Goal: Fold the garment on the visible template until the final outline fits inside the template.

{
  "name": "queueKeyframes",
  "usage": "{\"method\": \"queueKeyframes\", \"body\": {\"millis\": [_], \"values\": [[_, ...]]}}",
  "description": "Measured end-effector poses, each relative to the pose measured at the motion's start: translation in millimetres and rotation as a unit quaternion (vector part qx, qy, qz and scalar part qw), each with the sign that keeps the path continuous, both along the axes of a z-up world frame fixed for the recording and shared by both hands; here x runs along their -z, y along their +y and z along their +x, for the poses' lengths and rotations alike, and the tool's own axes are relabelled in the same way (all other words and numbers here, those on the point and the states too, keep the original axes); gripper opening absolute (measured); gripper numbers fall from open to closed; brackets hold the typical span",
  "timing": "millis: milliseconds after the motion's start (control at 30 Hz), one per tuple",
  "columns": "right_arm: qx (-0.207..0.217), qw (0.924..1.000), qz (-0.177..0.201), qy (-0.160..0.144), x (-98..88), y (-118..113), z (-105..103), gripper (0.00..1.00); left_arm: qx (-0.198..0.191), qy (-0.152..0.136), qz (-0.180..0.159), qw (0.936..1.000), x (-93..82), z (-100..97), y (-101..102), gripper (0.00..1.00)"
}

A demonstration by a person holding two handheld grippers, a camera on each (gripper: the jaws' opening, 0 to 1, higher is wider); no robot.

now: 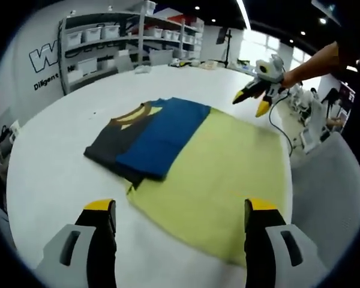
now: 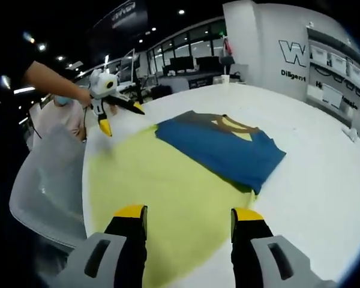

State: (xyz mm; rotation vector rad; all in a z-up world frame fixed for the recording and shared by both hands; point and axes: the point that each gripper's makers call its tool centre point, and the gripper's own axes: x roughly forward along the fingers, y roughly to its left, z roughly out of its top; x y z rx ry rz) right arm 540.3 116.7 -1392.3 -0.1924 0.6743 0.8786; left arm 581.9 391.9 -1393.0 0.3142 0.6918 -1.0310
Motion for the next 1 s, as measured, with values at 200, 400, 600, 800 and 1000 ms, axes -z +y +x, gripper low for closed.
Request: {"method": "queueKeyframes", "body": {"millis": [200, 400, 600, 800, 1000], "values": [[-0.010, 0.9999, 0.001, -0.003, -1.7, 2.5, -6.2, 0.54, 0.009, -0.010, -0.002, 0.9999, -3.6, -9.7, -3.5, 0.85], [-0.020, 0.9998, 0.001, -0.004, -0.6, 5.2, -15.6, 0.54, 0.019, -0.013, 0.001, 0.9997, -3.8, -25.2, -6.9, 0.86], [-0.032, 0.9995, 0.003, -0.003, 2.8, 10.9, -27.0, 0.54, 0.025, -0.015, 0.003, 0.9996, -4.0, -38.8, -6.1, 0.86], [-0.050, 0.9987, -0.007, -0.005, 5.5, 14.9, -38.2, 0.56, 0.034, -0.026, 0.006, 0.9991, -6.5, -47.6, -5.1, 0.87], [-0.063, 0.9977, -0.019, -0.015, 6.4, 13.2, -46.3, 0.57, 0.062, -0.025, 0.026, 0.9974, 5.5, -66.3, -1.8, 0.88]]}}
